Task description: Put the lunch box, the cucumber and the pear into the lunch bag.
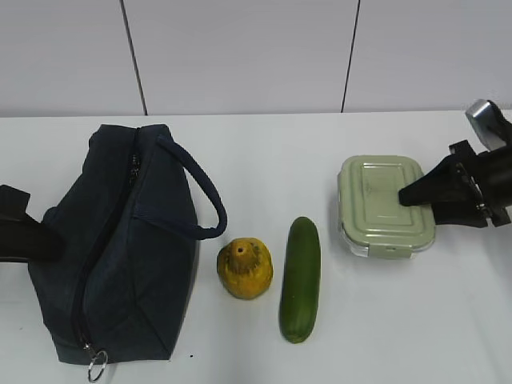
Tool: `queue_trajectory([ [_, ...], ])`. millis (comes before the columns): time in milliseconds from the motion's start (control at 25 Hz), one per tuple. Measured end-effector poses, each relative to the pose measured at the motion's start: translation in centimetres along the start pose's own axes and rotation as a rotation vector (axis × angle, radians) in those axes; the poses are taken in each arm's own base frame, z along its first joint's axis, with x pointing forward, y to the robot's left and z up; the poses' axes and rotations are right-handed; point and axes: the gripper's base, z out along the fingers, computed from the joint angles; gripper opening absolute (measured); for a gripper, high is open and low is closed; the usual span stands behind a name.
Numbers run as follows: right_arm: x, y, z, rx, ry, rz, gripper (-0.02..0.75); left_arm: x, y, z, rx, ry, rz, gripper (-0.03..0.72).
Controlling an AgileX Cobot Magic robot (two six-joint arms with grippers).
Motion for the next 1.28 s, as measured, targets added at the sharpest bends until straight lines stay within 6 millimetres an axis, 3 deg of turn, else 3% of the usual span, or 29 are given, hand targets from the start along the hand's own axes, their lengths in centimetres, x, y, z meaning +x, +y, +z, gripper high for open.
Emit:
queue_trajectory([
  [280, -0.5, 2.4, -1.0, -0.022, -0.063, 0.005, 0.386, 0.0, 0.0, 0.0, 0.002, 0.0, -0.001, -0.015],
  [440, -0.6, 4.9, -0.1, -0.068, -0.07, -0.027, 0.386, 0.0, 0.0, 0.0, 0.005, -0.002, -0.004, -0.015],
  [840, -0.8, 12.5, 3.9, -0.218, -0.035, -0.141, 0.386, 0.0, -0.1, 0.0, 0.013, -0.004, -0.01, -0.015],
  [1280, -0.8, 22.8, 7.2, -0.438, -0.01, -0.335, 0.386, -0.3, -0.6, 0.0, 0.062, -0.036, -0.059, -0.015],
])
